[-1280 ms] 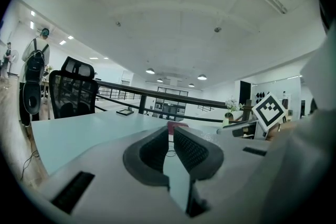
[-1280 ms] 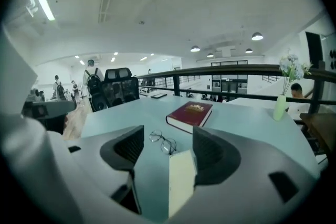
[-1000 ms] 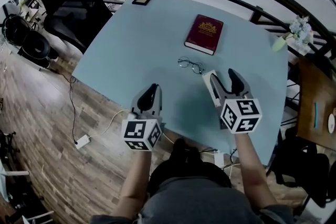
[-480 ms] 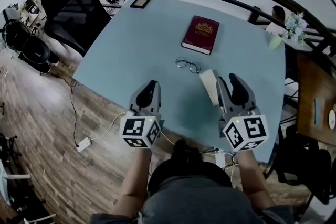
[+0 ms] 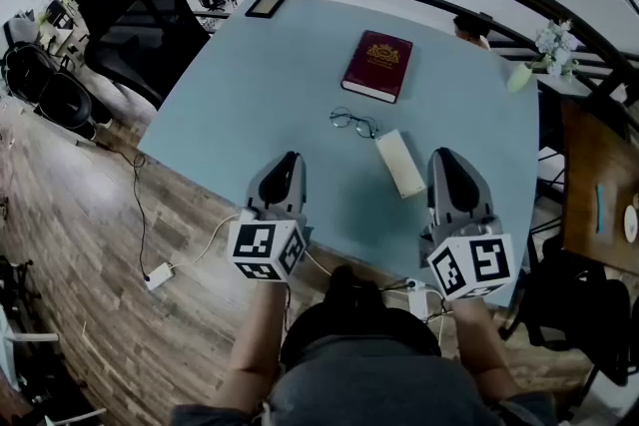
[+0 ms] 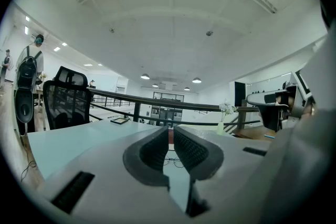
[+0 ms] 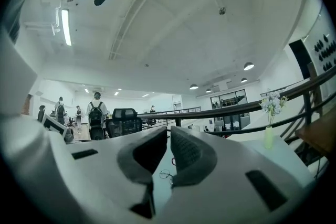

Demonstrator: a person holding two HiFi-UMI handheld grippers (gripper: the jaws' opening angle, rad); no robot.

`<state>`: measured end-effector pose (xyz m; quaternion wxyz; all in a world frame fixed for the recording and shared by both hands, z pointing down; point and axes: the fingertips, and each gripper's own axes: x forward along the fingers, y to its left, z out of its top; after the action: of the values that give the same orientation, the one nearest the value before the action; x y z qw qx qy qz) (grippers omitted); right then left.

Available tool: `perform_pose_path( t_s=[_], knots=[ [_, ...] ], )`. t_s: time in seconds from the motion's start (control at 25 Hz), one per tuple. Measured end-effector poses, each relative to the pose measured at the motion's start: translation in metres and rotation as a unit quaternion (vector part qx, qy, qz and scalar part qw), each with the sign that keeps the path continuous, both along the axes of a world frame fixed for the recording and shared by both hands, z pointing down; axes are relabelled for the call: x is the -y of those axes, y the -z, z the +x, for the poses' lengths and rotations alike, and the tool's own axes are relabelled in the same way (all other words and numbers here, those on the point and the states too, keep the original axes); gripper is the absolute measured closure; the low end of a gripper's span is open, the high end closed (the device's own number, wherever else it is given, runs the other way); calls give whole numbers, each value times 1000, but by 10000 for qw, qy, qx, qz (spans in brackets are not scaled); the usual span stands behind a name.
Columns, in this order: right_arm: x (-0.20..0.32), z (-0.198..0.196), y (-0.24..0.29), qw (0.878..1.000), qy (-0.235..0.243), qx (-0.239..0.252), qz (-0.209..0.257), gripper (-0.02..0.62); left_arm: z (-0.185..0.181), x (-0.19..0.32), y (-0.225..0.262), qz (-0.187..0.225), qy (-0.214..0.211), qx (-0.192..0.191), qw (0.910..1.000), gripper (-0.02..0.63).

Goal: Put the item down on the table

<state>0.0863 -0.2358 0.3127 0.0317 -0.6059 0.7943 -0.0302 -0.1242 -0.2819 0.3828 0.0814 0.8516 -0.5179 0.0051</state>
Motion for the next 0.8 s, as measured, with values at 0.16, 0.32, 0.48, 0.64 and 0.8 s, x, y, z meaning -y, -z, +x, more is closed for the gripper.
perform_pose_path(
  t_s=[0.16, 0.32, 0.48, 0.64, 0.8],
  knots=[
    [-5, 6, -2, 10000, -64, 4, 5, 592, 1, -3, 1, 25, 13, 4, 10000, 574],
    [-7, 9, -4, 9999, -108, -48, 14, 592, 1, -7, 1, 19, 23, 15, 10000, 574],
    [-9, 14, -7, 9999, -153, -70, 32, 592, 1, -10, 2, 31, 29, 21, 10000, 574],
    [-9, 16, -8, 9999, -149, -78, 29, 592, 0, -11, 4, 52, 49, 28, 10000, 574],
    [-11, 18, -7, 9998, -131, -114, 27, 592, 0, -14, 4, 52, 58, 32, 10000, 574]
  ],
)
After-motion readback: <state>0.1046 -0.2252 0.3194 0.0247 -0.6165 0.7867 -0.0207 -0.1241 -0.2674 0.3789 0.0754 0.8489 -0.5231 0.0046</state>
